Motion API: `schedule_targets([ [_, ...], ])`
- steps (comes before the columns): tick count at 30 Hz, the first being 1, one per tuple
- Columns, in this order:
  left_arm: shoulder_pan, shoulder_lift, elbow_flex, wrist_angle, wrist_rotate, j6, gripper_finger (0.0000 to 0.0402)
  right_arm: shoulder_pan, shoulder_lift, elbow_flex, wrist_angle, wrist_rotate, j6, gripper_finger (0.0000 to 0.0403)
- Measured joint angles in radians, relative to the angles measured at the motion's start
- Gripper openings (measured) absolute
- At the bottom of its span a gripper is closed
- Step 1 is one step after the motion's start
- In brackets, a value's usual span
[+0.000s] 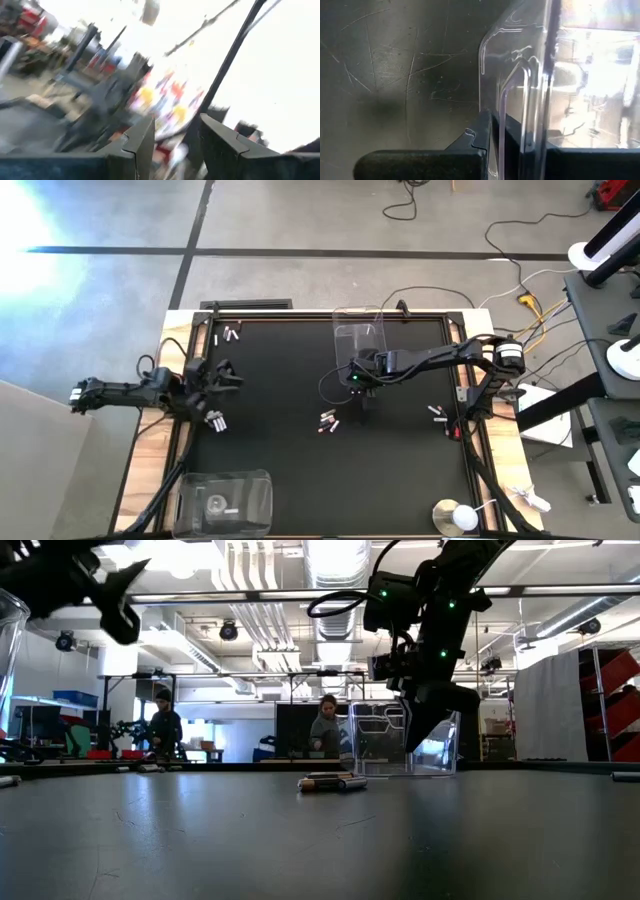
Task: Sort batteries
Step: Move the top transparent bin to the top center of the table, then move the bottom transparent bin to the top center of the table
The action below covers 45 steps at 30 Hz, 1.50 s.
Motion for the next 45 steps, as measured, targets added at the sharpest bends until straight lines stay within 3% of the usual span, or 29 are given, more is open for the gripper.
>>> schedule_targets([
  [4,0.000,-0.002,0.000,0.153,-0.013,-0.114,0.0131,0.000,0.000,0.000,0.001,0.001,0.003,0.0013],
  [8,0.000,0.002,0.001,0.185,-0.162,-0.036,0.0131,0.002,0.001,0.016,-0.003,-0.001,0.005,0.0013],
  [11,0.001,0.005,0.001,0.217,-0.235,-0.095,0.0131,0.002,0.001,0.036,-0.003,0.000,0.020,0.0015],
  [16,0.000,0.018,0.001,0.217,-0.191,-0.219,0.0131,0.002,0.001,0.069,-0.011,0.000,0.023,0.0046],
  [26,-0.001,0.096,0.032,0.182,-0.175,-0.234,0.0131,0.002,0.002,0.070,-0.028,0.006,0.074,0.0112],
  [29,-0.003,0.133,0.168,-0.039,-0.093,-0.212,0.0131,0.003,0.002,0.088,-0.054,0.005,0.101,0.0125],
  [33,-0.003,0.241,0.459,-0.637,-0.083,-0.156,0.0131,0.008,0.001,0.161,-0.175,0.002,0.131,0.0143],
  [39,-0.007,0.473,0.821,-1.445,0.074,-0.202,0.0131,0.031,-0.009,0.340,-0.419,0.000,0.109,0.0173],
  [42,-0.031,0.574,0.926,-1.641,0.156,-0.234,0.0131,0.047,-0.030,0.407,-0.435,0.000,0.104,0.0187],
  [45,-0.083,0.653,0.996,-1.704,0.208,-0.281,0.0131,0.060,-0.060,0.443,-0.411,0.008,0.144,0.0197],
])
